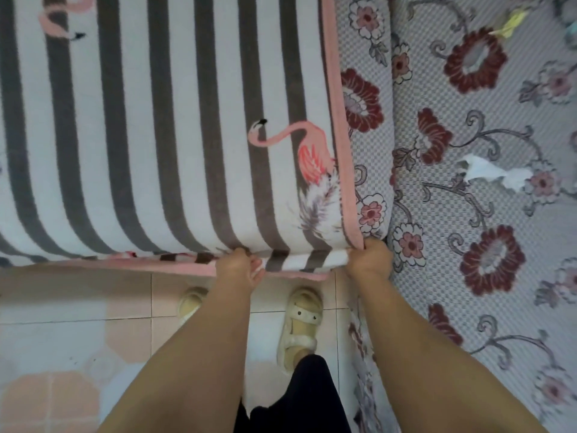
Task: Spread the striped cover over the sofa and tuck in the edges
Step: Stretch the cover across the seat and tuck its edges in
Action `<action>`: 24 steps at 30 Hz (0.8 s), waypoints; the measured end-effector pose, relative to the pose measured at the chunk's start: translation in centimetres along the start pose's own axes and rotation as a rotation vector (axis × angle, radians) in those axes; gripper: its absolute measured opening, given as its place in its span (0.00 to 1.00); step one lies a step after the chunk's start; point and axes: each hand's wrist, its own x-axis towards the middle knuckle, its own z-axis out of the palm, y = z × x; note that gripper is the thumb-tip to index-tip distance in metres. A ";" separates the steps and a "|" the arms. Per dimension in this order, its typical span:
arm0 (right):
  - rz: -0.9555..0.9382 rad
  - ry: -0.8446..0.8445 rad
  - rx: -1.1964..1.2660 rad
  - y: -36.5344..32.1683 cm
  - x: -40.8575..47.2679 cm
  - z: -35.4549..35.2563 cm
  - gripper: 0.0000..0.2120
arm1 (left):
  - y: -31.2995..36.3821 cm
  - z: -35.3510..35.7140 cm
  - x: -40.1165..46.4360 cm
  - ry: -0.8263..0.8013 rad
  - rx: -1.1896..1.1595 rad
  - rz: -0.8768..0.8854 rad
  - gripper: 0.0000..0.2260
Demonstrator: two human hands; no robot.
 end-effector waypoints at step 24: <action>-0.031 -0.010 -0.126 -3.8 -3.8 -10.5 0.08 | 0.2 9.7 -13.9 -0.432 0.314 -0.066 0.16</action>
